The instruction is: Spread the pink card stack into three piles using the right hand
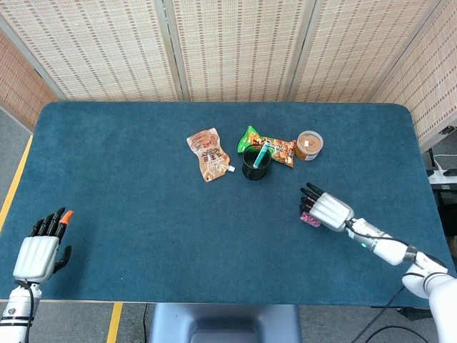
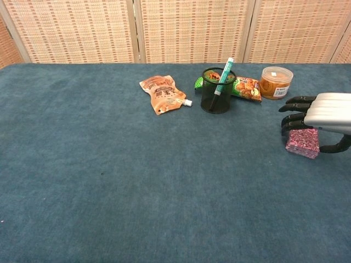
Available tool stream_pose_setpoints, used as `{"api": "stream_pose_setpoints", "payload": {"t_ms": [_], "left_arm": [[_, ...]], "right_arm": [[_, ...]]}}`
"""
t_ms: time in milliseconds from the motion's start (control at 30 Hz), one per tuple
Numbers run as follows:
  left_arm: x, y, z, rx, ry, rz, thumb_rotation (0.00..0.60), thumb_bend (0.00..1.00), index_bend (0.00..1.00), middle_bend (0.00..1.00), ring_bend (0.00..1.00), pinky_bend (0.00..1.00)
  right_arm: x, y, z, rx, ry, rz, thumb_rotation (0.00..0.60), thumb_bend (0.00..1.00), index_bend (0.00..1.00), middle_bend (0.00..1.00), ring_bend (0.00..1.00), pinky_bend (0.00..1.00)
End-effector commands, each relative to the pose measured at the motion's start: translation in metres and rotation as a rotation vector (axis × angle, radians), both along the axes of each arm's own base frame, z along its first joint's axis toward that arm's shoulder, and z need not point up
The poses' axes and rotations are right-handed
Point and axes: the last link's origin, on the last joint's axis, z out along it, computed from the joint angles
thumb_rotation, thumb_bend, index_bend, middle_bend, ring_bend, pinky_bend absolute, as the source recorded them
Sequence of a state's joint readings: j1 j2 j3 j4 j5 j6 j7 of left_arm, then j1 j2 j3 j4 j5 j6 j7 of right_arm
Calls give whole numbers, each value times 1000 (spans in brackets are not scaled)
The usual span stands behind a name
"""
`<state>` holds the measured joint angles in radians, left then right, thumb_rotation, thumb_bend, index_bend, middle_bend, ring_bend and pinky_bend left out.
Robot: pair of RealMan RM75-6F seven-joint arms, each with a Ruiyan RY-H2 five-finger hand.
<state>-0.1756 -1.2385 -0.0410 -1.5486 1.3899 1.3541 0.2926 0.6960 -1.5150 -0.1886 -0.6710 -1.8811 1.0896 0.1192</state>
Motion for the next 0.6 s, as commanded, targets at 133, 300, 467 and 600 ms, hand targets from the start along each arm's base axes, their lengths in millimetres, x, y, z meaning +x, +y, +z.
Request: {"api": "stream_pose_setpoints", "payload": {"t_ms": [133,300,467,600], "left_arm": [[0,0,0,0,0,-2,600,476,0,30,101,171],[0,0,-1,-3,1,-2,600,478,0,33,103,171],[0,0,-1,-3,0,-2,600,478,0,36,105,171],[0,0,-1,-6,1,-1,600,477,0,38,106,172]], "right_arm": [[0,-1,1,-4,8,9,600,215,246,192,0,13],[1,-2,1,-10,3,9,600,215,257,202,0,14],[2,-1,0,-13,6,14,600,215,296,213,0,17],[2,-1,1,-17,4,11,600,215,318,233,3,37]]}}
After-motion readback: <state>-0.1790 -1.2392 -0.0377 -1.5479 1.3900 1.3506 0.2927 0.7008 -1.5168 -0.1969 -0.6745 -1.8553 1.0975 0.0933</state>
